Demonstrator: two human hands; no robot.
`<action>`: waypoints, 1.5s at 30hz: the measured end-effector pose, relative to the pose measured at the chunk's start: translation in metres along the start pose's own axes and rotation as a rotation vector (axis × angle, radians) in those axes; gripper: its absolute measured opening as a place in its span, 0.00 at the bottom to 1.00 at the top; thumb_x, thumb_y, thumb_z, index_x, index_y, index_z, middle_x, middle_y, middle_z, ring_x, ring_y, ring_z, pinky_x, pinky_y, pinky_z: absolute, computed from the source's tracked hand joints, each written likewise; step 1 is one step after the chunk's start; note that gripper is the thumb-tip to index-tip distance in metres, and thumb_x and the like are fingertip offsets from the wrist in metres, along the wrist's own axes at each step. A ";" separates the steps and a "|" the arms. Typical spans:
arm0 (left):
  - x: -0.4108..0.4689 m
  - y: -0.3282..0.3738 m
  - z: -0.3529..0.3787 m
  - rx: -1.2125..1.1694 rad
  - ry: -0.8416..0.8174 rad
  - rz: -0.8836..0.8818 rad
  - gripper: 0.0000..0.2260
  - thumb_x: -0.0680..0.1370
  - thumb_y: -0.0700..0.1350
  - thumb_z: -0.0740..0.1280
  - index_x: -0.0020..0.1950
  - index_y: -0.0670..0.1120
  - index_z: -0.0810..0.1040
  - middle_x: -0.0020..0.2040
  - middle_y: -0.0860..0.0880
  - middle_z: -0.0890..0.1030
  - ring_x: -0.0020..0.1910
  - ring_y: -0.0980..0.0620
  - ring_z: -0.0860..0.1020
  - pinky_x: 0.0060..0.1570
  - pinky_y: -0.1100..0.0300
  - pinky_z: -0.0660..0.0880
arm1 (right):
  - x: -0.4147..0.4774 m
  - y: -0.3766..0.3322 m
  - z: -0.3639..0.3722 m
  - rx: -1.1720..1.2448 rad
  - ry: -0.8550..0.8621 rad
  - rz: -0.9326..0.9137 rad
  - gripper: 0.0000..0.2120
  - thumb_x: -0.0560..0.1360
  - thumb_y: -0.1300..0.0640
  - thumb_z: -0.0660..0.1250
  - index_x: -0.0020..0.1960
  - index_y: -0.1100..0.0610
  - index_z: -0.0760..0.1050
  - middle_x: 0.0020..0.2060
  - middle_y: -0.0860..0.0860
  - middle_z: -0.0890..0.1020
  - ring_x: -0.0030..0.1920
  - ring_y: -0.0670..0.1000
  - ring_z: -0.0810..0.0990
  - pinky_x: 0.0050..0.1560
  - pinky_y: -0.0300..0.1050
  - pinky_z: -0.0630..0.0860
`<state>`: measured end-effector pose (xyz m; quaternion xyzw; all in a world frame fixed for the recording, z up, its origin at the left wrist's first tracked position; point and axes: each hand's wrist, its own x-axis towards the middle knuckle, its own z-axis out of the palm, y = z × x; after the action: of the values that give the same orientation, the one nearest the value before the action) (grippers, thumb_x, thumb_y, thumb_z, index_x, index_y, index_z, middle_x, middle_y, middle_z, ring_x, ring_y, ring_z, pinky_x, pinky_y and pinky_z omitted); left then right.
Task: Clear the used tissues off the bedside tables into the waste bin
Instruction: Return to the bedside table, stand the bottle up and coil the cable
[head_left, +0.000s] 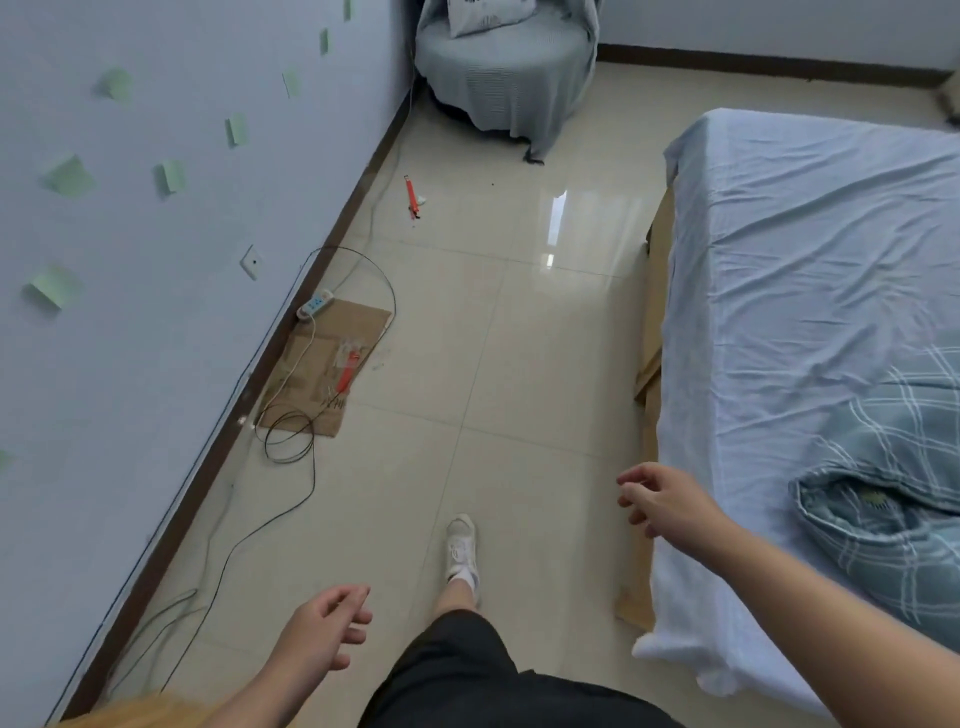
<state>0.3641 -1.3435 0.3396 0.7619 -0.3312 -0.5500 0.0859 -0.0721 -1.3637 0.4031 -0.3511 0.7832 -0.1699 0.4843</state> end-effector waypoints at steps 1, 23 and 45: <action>0.020 0.022 -0.004 0.009 -0.022 0.016 0.09 0.83 0.50 0.70 0.56 0.46 0.85 0.48 0.45 0.88 0.43 0.46 0.84 0.39 0.56 0.76 | 0.016 -0.013 0.000 0.002 0.012 0.008 0.08 0.82 0.61 0.64 0.58 0.58 0.80 0.47 0.56 0.85 0.41 0.53 0.83 0.38 0.47 0.79; 0.270 0.573 0.068 0.201 -0.214 0.406 0.07 0.86 0.49 0.65 0.57 0.53 0.84 0.51 0.47 0.87 0.46 0.49 0.84 0.42 0.54 0.79 | 0.289 -0.097 -0.131 0.141 0.071 0.386 0.07 0.81 0.59 0.64 0.56 0.55 0.80 0.45 0.54 0.85 0.39 0.53 0.83 0.31 0.41 0.77; 0.497 0.937 0.119 0.243 -0.202 0.259 0.08 0.86 0.47 0.65 0.58 0.49 0.83 0.52 0.44 0.86 0.46 0.46 0.83 0.41 0.55 0.77 | 0.655 -0.395 -0.377 0.203 0.204 0.229 0.06 0.83 0.58 0.64 0.58 0.53 0.79 0.47 0.53 0.86 0.45 0.55 0.85 0.42 0.48 0.82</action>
<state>-0.0400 -2.3307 0.3700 0.6587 -0.4973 -0.5639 0.0296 -0.4371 -2.1342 0.4023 -0.1901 0.8420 -0.2265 0.4513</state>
